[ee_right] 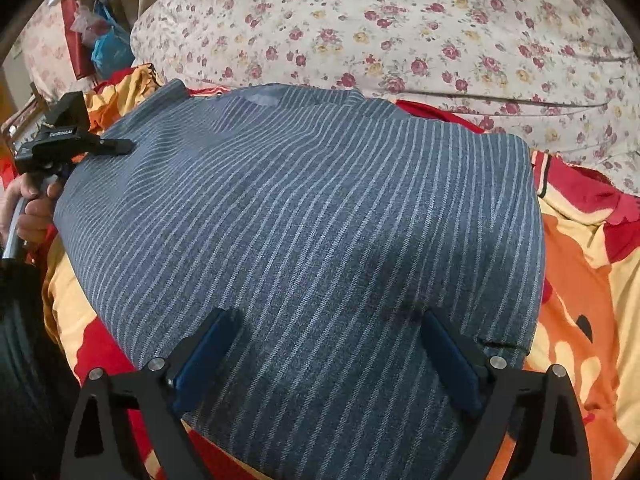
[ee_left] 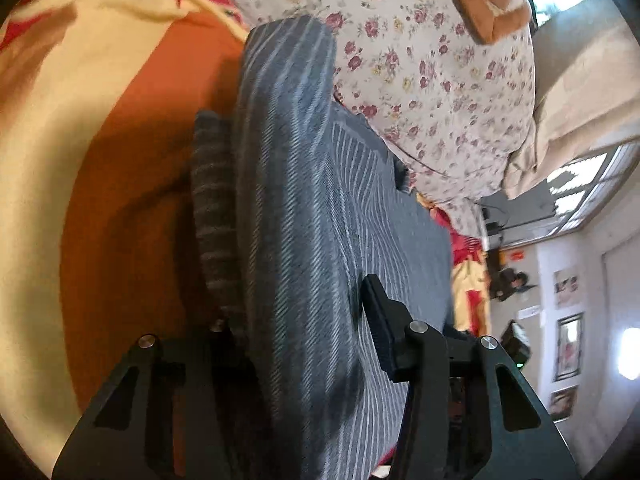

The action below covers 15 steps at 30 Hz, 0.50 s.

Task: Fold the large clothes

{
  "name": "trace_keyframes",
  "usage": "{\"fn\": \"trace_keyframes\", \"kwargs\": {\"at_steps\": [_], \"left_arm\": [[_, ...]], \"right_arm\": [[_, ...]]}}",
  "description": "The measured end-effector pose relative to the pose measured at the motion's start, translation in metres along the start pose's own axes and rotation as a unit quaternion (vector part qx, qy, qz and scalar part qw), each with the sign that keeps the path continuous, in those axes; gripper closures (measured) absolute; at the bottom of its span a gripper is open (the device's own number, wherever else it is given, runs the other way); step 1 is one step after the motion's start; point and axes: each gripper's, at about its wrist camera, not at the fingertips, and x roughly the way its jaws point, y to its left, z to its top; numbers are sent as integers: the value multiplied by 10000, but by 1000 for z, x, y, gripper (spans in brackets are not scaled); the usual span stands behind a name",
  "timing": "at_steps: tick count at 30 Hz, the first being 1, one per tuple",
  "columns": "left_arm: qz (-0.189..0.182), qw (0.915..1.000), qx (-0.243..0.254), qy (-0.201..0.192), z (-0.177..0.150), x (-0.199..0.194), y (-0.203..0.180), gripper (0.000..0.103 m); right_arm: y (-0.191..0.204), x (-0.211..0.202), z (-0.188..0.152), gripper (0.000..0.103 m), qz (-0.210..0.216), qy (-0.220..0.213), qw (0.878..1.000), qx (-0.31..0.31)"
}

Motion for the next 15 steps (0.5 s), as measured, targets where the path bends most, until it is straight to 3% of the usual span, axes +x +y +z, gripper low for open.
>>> {"fn": "trace_keyframes", "kwargs": {"at_steps": [4,7,8,9,10,13,15], "left_arm": [[-32,9999,-66,-70,-5,0,-1,58],[159,9998,6,-152,-4,1,-11,59],[308,9992,133,-204,-5,-1,-18,73],[345,9989,203,-233,-7,-1,-24,79],[346,9986,290,-282,-8,-2,-33,85],[177,9978,342,-537,-7,-11,-63,87],[38,9969,326,-716,-4,-12,-90,87]], "right_arm": [[-1,-1,0,7,48,64,10000,42],[-2,-1,1,7,96,82,9999,77],[-3,-3,1,7,109,67,9999,95],[-4,-6,2,7,143,22,9998,147],[-8,-13,2,9,251,-77,9992,293],[-24,-35,2,13,534,-482,9945,765],[-42,-53,-1,13,479,-816,9885,1178]]}}
